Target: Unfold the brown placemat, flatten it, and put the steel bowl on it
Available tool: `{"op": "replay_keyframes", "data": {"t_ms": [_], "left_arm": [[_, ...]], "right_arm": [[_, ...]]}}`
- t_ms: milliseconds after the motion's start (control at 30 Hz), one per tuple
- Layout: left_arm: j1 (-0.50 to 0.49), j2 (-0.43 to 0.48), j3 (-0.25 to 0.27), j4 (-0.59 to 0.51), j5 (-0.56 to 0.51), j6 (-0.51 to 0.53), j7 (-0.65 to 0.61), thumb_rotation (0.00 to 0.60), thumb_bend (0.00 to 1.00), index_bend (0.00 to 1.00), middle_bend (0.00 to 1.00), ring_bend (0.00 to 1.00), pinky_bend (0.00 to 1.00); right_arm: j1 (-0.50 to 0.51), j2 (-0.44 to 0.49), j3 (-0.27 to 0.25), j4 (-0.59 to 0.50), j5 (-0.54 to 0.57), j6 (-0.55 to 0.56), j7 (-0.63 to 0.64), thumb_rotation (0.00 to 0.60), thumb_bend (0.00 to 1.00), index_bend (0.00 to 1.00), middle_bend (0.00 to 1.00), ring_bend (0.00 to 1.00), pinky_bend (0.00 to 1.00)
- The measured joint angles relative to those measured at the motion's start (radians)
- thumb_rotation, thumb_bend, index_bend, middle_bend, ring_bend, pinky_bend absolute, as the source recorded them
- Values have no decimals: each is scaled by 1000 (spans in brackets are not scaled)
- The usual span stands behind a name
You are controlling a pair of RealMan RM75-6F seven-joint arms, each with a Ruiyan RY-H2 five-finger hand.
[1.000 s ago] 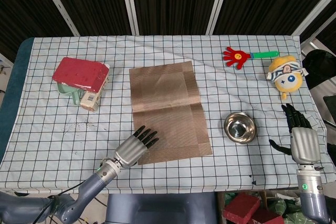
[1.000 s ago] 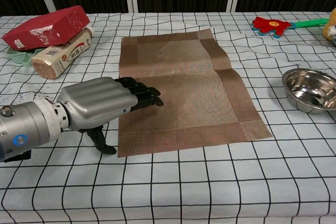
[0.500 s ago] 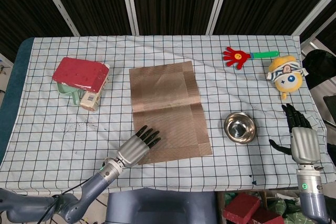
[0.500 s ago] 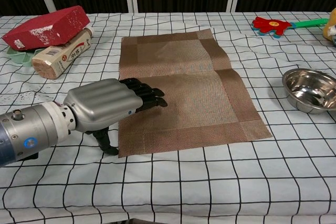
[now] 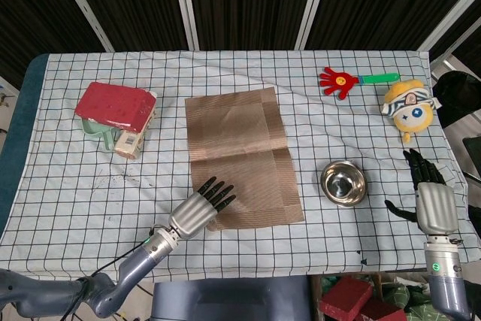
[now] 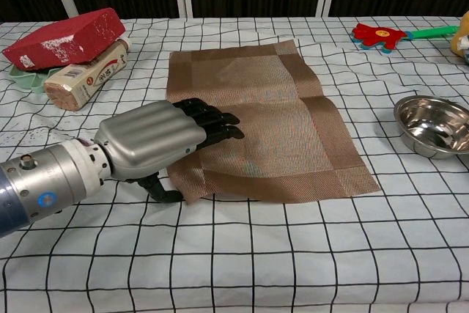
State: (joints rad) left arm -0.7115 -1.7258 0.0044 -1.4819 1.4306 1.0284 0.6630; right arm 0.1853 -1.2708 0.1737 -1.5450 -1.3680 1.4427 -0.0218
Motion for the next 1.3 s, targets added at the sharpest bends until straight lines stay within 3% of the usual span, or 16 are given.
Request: {"op": "replay_keyframes", "data": {"t_ms": [433, 800, 1000, 1300], "left_arm": [[9, 12, 1, 2, 47, 26, -49, 600, 224, 135, 42, 0, 59], [13, 6, -7, 30, 56, 30, -78, 600, 328, 144, 50, 0, 60], [14, -4, -12, 41, 61, 34, -92, 600, 200, 147, 53, 0, 60], [17, -22, -21, 55, 81, 55, -128, 600, 155, 189, 68, 0, 60]], "right_arm": [[-1, 2, 3, -6, 7, -4, 0, 600, 87, 83, 54, 111, 208], [-1, 4, 6, -7, 12, -7, 3, 600, 89, 86, 54, 111, 208], [-2, 4, 9, -8, 17, -8, 3, 600, 92, 86, 54, 111, 208], [-1, 5, 11, -11, 22, -10, 0, 600, 96, 88, 54, 111, 208]]}}
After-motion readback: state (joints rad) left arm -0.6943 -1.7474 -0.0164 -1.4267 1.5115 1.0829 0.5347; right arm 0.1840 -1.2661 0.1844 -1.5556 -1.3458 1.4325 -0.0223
